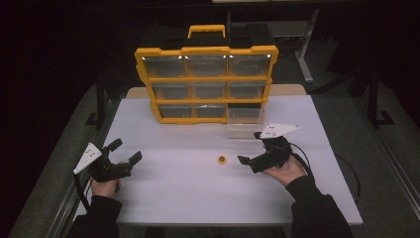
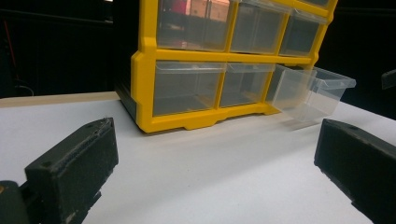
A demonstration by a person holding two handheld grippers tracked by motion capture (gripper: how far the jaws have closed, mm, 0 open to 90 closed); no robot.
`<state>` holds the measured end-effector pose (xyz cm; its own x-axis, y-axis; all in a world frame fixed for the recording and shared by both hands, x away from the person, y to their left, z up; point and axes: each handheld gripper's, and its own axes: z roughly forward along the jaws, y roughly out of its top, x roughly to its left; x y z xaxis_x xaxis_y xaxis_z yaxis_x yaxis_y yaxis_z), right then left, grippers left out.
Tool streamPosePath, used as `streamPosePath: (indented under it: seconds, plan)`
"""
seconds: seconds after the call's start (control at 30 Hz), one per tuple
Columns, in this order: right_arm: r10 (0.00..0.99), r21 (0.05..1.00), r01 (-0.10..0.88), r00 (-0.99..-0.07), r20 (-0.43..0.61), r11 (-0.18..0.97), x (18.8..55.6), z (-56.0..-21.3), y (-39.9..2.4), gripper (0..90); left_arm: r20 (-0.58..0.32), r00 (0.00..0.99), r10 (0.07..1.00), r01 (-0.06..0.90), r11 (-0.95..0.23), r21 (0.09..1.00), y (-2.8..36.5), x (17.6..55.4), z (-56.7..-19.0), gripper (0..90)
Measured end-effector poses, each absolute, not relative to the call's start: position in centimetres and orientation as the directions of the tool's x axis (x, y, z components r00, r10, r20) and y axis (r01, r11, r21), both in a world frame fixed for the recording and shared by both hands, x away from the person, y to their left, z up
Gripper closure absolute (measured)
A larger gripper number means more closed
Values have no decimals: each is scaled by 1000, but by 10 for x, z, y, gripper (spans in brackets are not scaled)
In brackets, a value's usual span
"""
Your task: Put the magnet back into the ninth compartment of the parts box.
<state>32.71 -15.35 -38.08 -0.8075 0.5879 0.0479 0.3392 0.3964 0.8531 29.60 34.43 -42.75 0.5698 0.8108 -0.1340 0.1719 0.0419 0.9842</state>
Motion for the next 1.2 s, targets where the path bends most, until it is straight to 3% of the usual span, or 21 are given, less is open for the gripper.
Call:
streamPosePath:
  seconds: [1.2]
  plan:
    - [500,789,347,-864,59,507,346,-398,-106,0,-131,582,802,177,32,984,341,296,-428,0]
